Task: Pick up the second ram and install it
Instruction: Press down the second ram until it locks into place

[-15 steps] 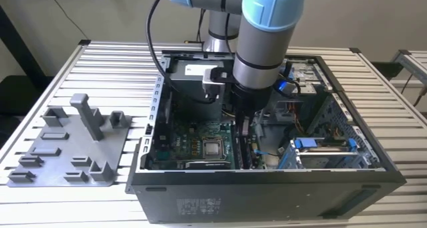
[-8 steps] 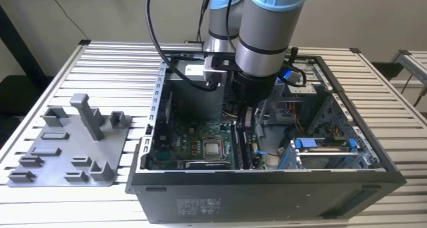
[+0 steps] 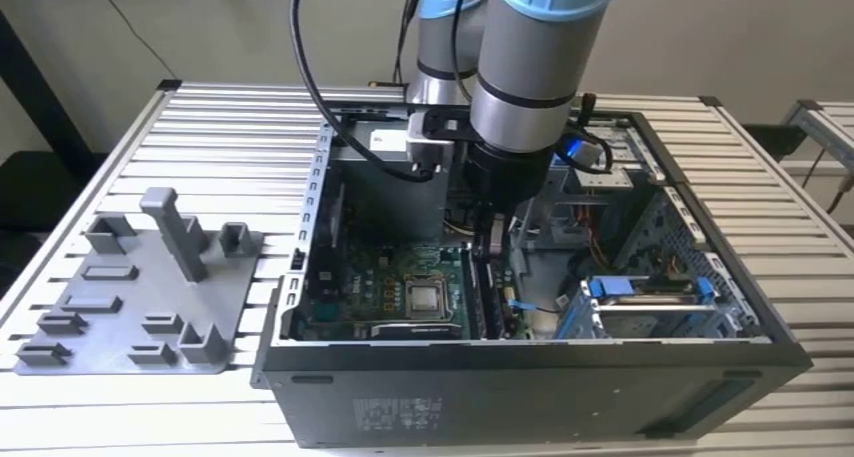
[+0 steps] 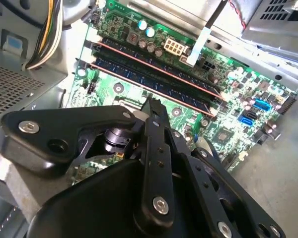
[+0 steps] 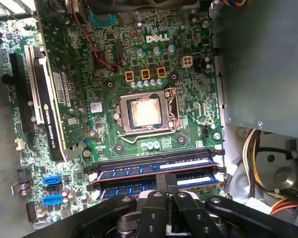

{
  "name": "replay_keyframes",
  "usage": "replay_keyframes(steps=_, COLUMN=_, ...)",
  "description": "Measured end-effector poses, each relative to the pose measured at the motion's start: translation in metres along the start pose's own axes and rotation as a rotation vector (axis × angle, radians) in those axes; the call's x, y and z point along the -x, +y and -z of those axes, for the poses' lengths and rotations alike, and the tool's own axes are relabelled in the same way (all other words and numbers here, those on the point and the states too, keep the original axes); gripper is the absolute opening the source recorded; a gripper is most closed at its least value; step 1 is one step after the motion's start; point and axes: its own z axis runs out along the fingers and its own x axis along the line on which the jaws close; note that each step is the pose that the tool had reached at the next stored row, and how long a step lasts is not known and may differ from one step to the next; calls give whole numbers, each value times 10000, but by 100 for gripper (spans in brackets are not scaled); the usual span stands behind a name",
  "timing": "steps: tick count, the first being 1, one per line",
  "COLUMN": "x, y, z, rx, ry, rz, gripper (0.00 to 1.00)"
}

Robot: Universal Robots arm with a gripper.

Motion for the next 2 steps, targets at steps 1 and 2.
replay_keyframes(steps=1, x=0, y=0, z=0, rx=0, ry=0, rz=0, gripper=11)
replay_keyframes(steps=2, x=0, y=0, z=1, rx=0, ry=0, rz=0, gripper=11)
